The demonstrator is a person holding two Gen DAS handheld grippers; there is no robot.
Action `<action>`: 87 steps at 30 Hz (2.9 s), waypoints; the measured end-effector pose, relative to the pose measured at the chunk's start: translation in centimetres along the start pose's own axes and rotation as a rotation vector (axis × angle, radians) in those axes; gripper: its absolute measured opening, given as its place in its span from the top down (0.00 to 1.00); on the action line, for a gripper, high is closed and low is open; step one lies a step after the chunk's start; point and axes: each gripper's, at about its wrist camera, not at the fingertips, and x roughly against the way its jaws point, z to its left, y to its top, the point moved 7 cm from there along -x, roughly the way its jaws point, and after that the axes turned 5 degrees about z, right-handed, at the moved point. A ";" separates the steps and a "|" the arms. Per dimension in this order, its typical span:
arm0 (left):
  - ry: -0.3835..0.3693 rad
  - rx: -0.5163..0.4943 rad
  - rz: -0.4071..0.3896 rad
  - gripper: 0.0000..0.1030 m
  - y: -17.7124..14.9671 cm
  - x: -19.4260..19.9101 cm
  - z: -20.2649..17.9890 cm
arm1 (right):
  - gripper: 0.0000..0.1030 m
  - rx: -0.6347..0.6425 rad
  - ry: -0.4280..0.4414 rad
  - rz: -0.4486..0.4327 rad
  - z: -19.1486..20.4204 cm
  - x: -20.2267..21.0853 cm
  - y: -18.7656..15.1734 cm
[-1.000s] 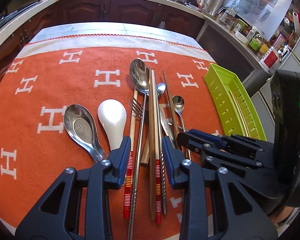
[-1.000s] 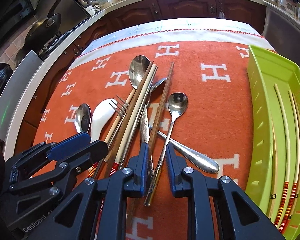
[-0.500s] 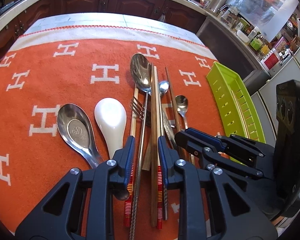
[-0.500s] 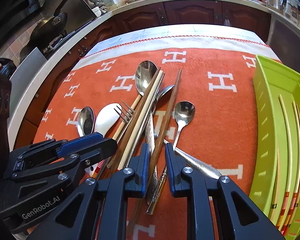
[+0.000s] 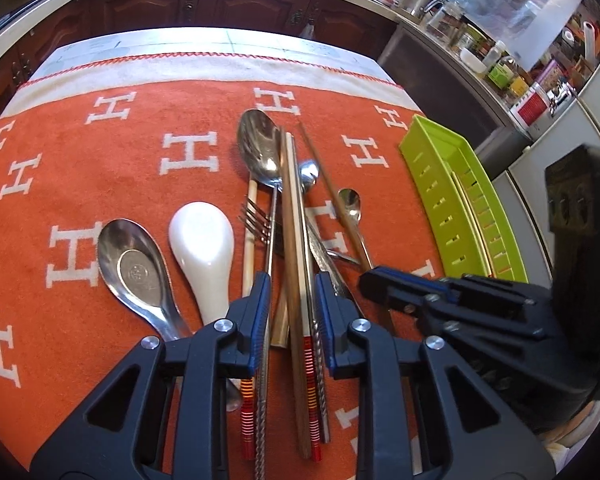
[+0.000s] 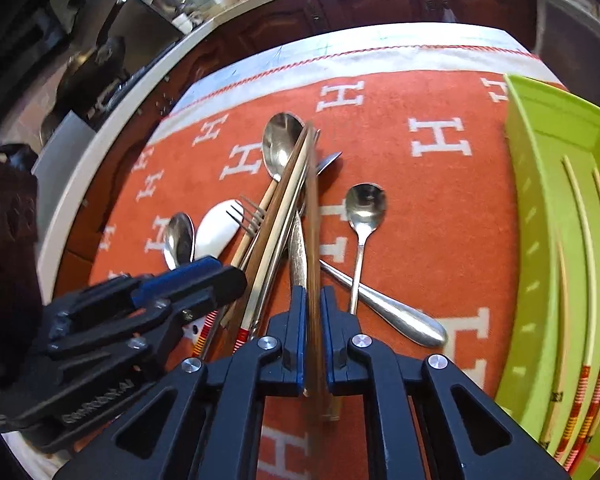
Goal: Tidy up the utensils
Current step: 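Grasp a chopstick with the right tool while the left tool grasps another chopstick, then carry both chopsticks over the green tray and open both tools, then withdraw both tools from the tray back over the utensil pile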
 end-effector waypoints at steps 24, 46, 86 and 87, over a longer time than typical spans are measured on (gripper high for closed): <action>0.029 0.038 0.017 0.95 -0.1 -0.8 -0.7 | 0.94 -0.064 0.059 -0.059 -1.5 3.7 -0.7; -0.063 -0.071 0.016 0.95 4.8 2.4 -18.1 | 0.94 -0.233 0.023 -0.201 -11.5 17.3 -1.7; 0.299 -0.096 -0.084 0.60 0.4 6.4 -11.4 | 0.74 -0.256 -0.104 -0.099 -11.1 15.9 -5.3; 0.302 -0.096 -0.089 0.60 0.3 6.6 -11.2 | 0.74 -0.254 -0.103 -0.100 -10.9 15.9 -5.3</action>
